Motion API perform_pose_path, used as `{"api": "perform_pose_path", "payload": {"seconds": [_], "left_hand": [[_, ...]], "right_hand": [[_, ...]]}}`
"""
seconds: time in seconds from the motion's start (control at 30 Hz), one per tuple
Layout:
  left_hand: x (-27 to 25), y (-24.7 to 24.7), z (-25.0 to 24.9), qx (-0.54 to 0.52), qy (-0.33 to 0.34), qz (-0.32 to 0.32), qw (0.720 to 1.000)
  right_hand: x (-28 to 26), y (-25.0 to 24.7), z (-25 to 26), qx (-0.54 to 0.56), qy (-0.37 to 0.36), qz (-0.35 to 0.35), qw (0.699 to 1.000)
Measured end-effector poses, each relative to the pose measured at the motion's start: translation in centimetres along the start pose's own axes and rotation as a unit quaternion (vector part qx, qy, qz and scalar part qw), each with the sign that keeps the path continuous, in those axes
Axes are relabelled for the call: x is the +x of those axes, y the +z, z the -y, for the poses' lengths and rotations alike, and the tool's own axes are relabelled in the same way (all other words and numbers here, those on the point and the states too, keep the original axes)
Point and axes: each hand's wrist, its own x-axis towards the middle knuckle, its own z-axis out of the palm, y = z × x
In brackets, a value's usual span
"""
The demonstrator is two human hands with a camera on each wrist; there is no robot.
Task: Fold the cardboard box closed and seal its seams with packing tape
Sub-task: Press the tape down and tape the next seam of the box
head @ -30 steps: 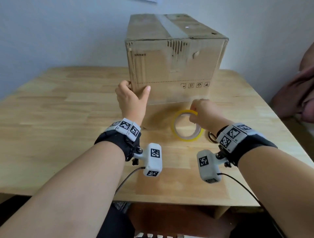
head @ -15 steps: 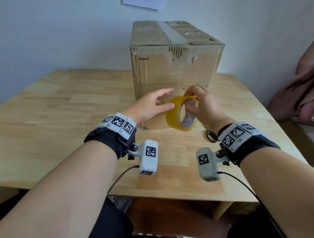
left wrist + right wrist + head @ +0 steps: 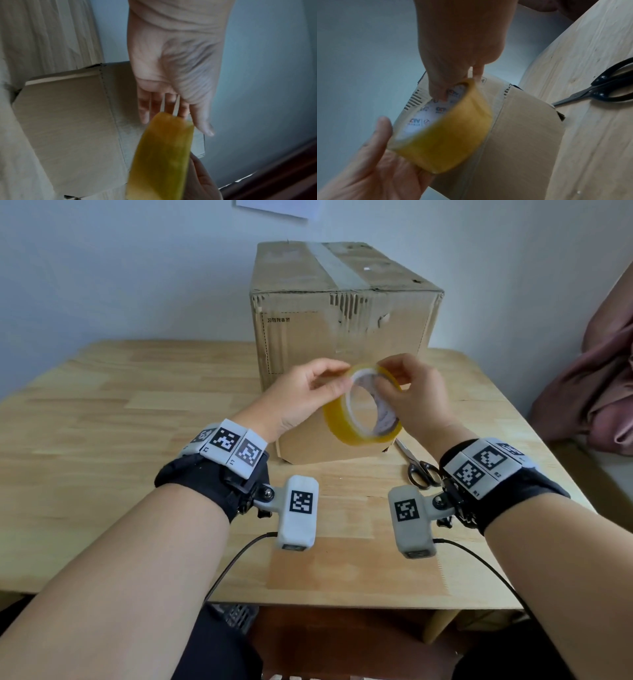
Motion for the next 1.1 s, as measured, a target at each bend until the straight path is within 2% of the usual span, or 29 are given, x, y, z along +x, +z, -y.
{"api": "perform_pose_path", "payload": {"seconds": [0.1,0.23,0.3,0.4,0.47,0.53,0.67,0.73,0.8,0.87,0.93,1.0,1.1], "left_hand": [[0.4,0.3,-0.8,0.0,-0.012,-0.011,1.0],[0.9,0.1,-1.0,-0.001,0.032,-0.149,0.988],[1.0,0.0,-1.0,-0.029,0.027,-0.192,0.981],[1.1,0.0,-1.0,-0.116,-0.033,-0.226,0.967],[1.1,0.0,-1.0,-0.158,-0.085,-0.236,0.955],[1.2,0.2,-1.1,-0.217,-0.132,-0.228,0.94],[1.2,0.4,-1.6,-0.278,-0.174,-0.209,0.921],[1.2,0.5,-1.8,-0.297,-0.188,-0.2,0.915],[1.3,0.7,-1.8,-0.304,-0.198,-0.203,0.91],[1.2,0.7,-2.0,-0.305,-0.202,-0.216,0.905],[1.1,0.7,-2.0,-0.296,-0.206,-0.231,0.904],[1.1,0.8,-2.1,-0.293,-0.213,-0.235,0.902],[1.3,1.0,-2.3,-0.301,-0.226,-0.24,0.895]], "right_hand": [[0.7,-0.3,0.3,0.041,0.046,-0.041,0.997],[0.9,-0.4,1.1,0.085,0.095,-0.042,0.991],[0.9,-0.4,1.6,0.16,0.142,0.006,0.977],[1.0,-0.7,1.7,0.304,0.207,0.099,0.925],[1.0,-1.1,1.5,0.366,0.209,0.135,0.897],[0.8,-1.4,1.2,0.386,0.179,0.16,0.891],[0.8,-1.7,1.2,0.373,0.147,0.191,0.896],[0.8,-1.7,1.3,0.374,0.153,0.182,0.896],[0.8,-1.6,1.6,0.35,0.154,0.162,0.91],[0.7,-1.5,1.9,0.293,0.123,0.117,0.941],[0.6,-1.4,2.4,0.24,0.058,0.048,0.968],[0.6,-1.2,2.9,0.2,0.007,-0.019,0.98],[0.6,-0.9,3.4,0.172,-0.013,-0.069,0.983]]}}
